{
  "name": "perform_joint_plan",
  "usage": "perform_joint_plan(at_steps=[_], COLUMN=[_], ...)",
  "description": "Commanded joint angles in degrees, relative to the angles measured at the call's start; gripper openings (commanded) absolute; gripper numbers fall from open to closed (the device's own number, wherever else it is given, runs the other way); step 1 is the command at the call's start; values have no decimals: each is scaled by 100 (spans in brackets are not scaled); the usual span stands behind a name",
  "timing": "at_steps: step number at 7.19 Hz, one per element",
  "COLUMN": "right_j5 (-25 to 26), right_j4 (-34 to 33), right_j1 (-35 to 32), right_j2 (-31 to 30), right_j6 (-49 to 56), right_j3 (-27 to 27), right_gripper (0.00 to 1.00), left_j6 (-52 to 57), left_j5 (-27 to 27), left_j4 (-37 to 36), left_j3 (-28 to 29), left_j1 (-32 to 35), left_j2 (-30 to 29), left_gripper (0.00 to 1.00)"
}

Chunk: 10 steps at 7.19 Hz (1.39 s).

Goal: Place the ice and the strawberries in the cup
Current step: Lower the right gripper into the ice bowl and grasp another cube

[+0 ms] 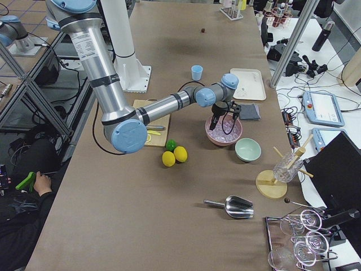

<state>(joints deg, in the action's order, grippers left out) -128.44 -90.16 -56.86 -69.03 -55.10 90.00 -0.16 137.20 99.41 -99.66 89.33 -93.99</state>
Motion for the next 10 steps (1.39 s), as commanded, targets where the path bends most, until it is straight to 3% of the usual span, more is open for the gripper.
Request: perform_joint_plan(at_steps=[1, 8, 10], right_j5=[20, 29, 12], right_j4=[-1, -1, -1], right_j1=[8, 254, 254], right_j2=[-49, -75, -76], right_j6=[-1, -106, -97], right_j3=[0, -17, -17], right_gripper=[64, 64, 14], left_j6=[-1, -1, -1], left_j5=[0, 0, 0], left_j4=[0, -9, -18], left_j3=[-27, -9, -9], left_j1=[-4, -21, -21], left_j2=[-5, -84, -93], left_gripper=[98, 98, 98])
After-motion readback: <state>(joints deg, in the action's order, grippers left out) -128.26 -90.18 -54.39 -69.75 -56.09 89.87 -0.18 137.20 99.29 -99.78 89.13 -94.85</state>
